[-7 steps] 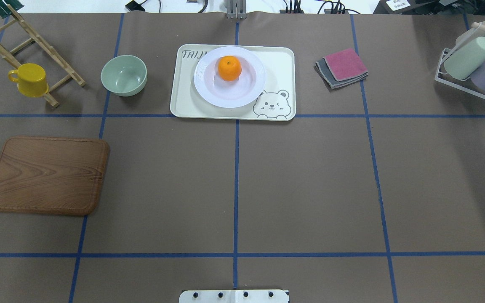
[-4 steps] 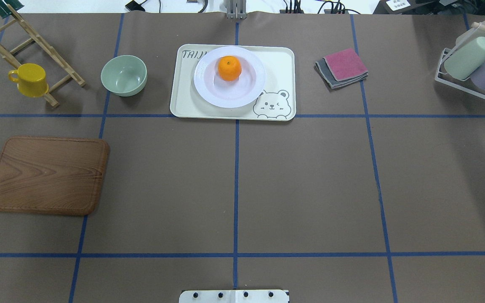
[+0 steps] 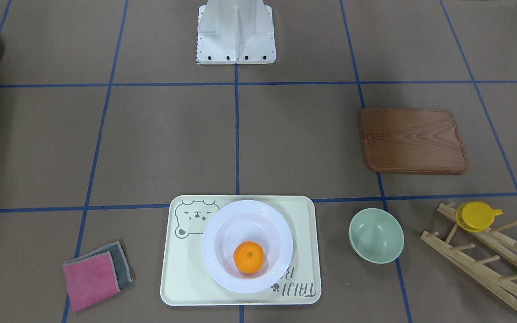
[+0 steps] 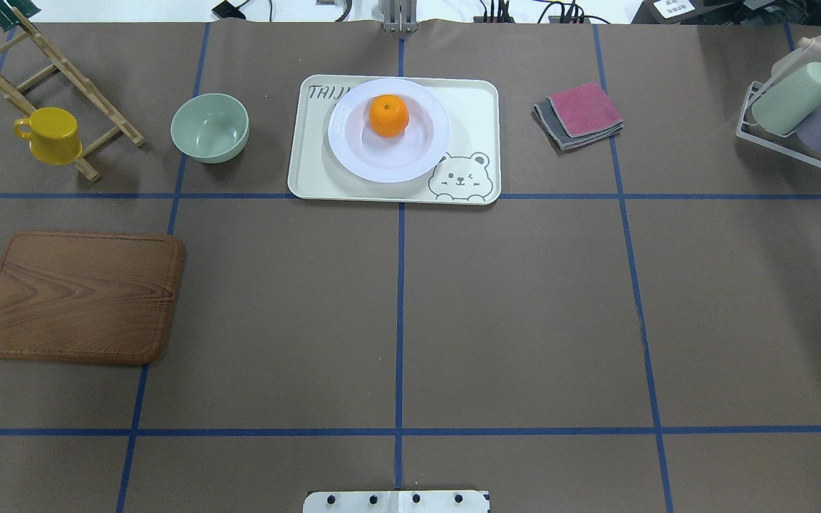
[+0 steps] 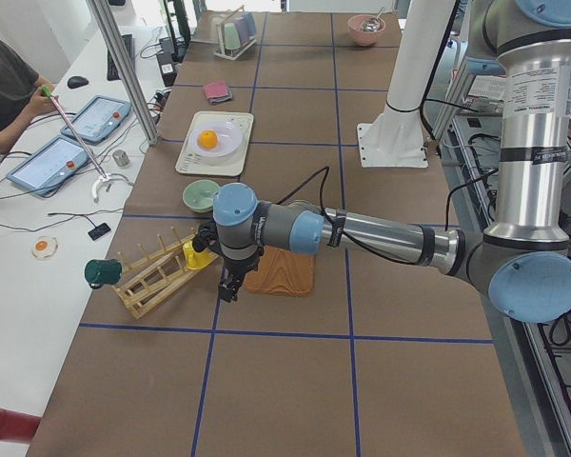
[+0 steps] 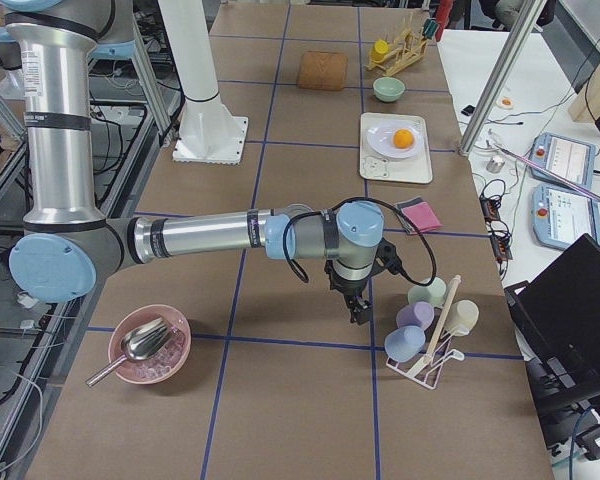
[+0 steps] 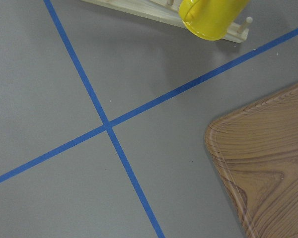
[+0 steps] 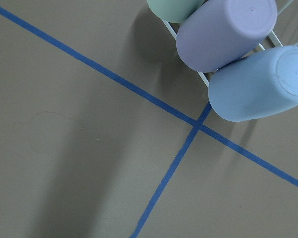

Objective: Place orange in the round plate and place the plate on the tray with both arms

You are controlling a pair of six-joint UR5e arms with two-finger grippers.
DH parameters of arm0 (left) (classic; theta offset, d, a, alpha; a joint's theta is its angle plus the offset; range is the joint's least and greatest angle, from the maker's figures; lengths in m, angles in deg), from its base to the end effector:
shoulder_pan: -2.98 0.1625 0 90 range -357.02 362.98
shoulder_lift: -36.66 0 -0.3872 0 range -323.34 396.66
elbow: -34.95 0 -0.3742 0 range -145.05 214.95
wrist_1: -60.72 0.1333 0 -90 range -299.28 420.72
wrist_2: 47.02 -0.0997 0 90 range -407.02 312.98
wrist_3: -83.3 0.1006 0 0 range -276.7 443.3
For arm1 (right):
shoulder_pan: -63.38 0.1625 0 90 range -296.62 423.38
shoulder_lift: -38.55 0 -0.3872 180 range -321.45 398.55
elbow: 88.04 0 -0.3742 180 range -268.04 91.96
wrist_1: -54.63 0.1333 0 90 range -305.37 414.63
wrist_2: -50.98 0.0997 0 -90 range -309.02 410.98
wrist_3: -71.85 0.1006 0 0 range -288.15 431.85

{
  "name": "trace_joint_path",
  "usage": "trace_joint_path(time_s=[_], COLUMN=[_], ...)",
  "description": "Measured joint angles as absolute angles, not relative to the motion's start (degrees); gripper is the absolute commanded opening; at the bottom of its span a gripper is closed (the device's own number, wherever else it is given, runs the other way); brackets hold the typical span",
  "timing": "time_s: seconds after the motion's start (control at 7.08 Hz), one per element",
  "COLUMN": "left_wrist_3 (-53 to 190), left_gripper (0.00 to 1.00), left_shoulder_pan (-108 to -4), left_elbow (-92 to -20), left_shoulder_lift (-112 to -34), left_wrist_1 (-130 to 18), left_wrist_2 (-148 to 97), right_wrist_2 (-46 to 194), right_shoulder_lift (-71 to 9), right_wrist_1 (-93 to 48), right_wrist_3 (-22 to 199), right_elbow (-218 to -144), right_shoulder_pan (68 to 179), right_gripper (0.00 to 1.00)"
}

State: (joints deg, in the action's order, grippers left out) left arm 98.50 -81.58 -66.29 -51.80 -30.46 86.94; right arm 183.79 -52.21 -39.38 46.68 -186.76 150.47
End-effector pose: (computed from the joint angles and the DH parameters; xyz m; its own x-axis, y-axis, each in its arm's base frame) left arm -0.0186 -0.4739 0.5388 0.6551 0.4480 -0.6083 -0.2745 0.8913 0.3609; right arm 0.0410 -0.4727 0.5646 0.6394 -0.4998 0.5843 0.3564 0.8660 0.3507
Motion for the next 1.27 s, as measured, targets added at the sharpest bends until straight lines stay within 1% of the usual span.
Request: trace_joint_path(time_s=[1.27], left_wrist_3=[98.6], left_gripper=[0.99], left_shoulder_pan=[-81.5], left_elbow=[-65.8], left_shoulder_lift=[-52.6], left_wrist_1=[-33.3], left_wrist_2=[86.9], right_wrist_2=[184.3], right_shoulder_lift=[-53.4], right_wrist_1=[-39.1], right_wrist_3=[46.7], right_elbow=[-189.1], right_shoulder_pan=[150.5], right_gripper=[0.99])
